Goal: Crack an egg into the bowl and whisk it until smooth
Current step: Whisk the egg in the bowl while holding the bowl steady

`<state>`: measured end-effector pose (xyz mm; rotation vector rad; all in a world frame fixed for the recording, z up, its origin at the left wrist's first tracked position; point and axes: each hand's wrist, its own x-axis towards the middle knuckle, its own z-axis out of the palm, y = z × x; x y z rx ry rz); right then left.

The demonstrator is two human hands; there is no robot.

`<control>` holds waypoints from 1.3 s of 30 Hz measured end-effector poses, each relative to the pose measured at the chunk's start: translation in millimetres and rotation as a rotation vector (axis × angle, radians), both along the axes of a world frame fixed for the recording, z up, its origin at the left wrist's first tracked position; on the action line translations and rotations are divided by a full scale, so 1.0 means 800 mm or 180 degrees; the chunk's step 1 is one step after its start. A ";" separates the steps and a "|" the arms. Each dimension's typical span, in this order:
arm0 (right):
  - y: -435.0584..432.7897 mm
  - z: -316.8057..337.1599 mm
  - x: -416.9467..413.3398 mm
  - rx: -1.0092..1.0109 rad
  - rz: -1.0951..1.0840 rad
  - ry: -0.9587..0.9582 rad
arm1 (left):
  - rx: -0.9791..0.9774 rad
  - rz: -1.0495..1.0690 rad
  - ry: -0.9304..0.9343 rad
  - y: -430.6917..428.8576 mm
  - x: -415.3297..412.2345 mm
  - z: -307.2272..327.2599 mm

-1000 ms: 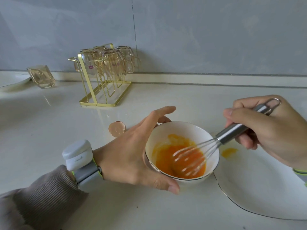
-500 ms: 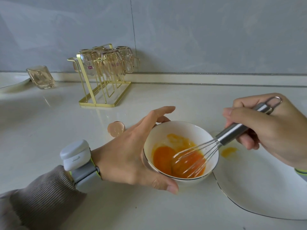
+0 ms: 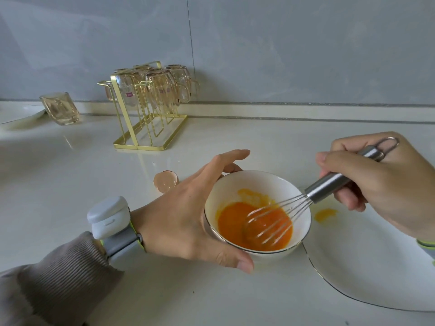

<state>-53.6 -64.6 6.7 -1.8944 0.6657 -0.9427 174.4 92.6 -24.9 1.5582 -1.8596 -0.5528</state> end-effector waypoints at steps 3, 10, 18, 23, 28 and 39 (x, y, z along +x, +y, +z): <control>0.000 -0.002 0.001 -0.0039 -0.0103 -0.0115 | -0.0011 0.0009 -0.0012 0.001 -0.001 0.001; 0.000 -0.002 0.001 -0.0026 -0.0084 -0.0096 | -0.0013 0.0002 0.0006 0.000 -0.001 0.001; -0.001 -0.002 0.000 -0.0087 -0.0109 -0.0118 | -0.0037 0.0026 -0.0039 0.001 -0.001 0.001; 0.001 -0.003 0.001 -0.0059 -0.0010 -0.0073 | -0.0066 0.0031 -0.0093 0.000 0.000 -0.001; 0.004 -0.003 0.003 -0.0237 -0.0044 -0.0029 | -0.0062 0.0020 -0.0102 -0.001 0.000 -0.001; 0.006 -0.004 0.004 -0.0177 0.0041 -0.0220 | -0.0046 0.0016 -0.0080 0.000 0.001 -0.001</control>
